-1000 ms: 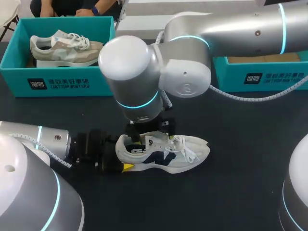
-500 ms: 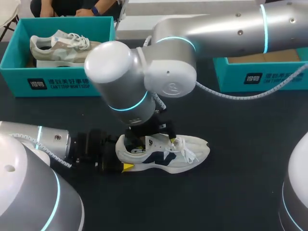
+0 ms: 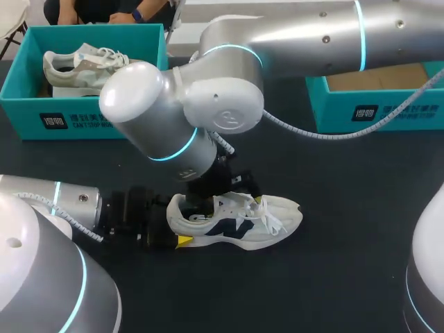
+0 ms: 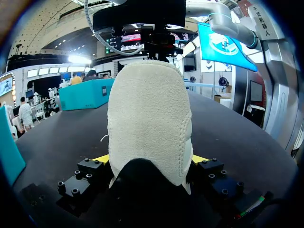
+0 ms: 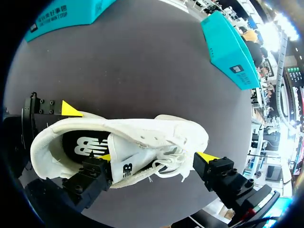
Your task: Take the shoe out of the shoebox, open the shoe tongue, remove and reinsert the insole, then place the shoe into the shoebox
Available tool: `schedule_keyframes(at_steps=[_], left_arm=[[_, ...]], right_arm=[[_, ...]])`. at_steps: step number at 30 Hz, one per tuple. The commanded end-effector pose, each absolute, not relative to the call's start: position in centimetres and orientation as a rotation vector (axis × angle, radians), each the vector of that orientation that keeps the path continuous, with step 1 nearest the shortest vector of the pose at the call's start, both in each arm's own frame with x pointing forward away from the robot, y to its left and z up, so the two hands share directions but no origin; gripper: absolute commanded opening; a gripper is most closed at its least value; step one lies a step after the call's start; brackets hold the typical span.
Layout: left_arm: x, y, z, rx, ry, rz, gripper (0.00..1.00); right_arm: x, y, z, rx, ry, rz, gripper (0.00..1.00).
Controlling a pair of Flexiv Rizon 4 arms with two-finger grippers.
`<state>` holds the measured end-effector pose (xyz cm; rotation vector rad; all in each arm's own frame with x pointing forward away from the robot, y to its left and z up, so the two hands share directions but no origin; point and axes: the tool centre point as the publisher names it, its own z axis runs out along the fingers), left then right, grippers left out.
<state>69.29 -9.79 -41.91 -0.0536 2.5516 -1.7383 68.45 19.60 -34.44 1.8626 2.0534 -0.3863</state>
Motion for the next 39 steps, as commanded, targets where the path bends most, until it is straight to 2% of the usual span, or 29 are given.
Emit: schedule_keyframes(at_steps=[1, 2, 3, 4, 11, 28, 35, 37, 39], left_arm=[[69.2, -9.7, -41.9, -0.056, 2.553, -1.733, 0.0], [69.2, -9.7, -41.9, -0.056, 2.553, -1.733, 0.0], [69.2, -9.7, -41.9, -0.056, 2.553, -1.733, 0.0], [69.2, -9.7, -41.9, -0.056, 2.553, -1.733, 0.0], [69.2, -9.7, -41.9, -0.056, 2.553, -1.733, 0.0], [69.2, -9.7, -41.9, -0.056, 2.553, -1.733, 0.0], [69.2, -9.7, -41.9, -0.056, 2.553, -1.733, 0.0], [69.2, -9.7, -41.9, -0.056, 2.553, -1.733, 0.0], [69.2, -9.7, -41.9, -0.056, 2.553, -1.733, 0.0]], right_arm=[[67.7, 19.5, -33.6, 1.961, 1.902, -0.364, 1.0], [67.8, 19.4, -33.4, 1.958, 1.908, -0.365, 1.0], [67.8, 19.3, -33.1, 1.958, 1.908, -0.363, 0.85], [67.8, 19.1, -32.9, 1.957, 1.918, -0.358, 0.53], [67.8, 17.5, -31.6, 1.953, 1.921, -0.357, 0.01], [68.6, 13.5, -31.3, 2.039, 1.975, -0.197, 0.0], [69.1, 11.1, -33.1, 2.07, 1.965, -0.169, 0.0], [69.3, 11.0, -33.8, 2.068, 1.969, -0.177, 0.13], [69.4, 10.7, -34.5, 2.063, 1.975, -0.184, 0.18]])
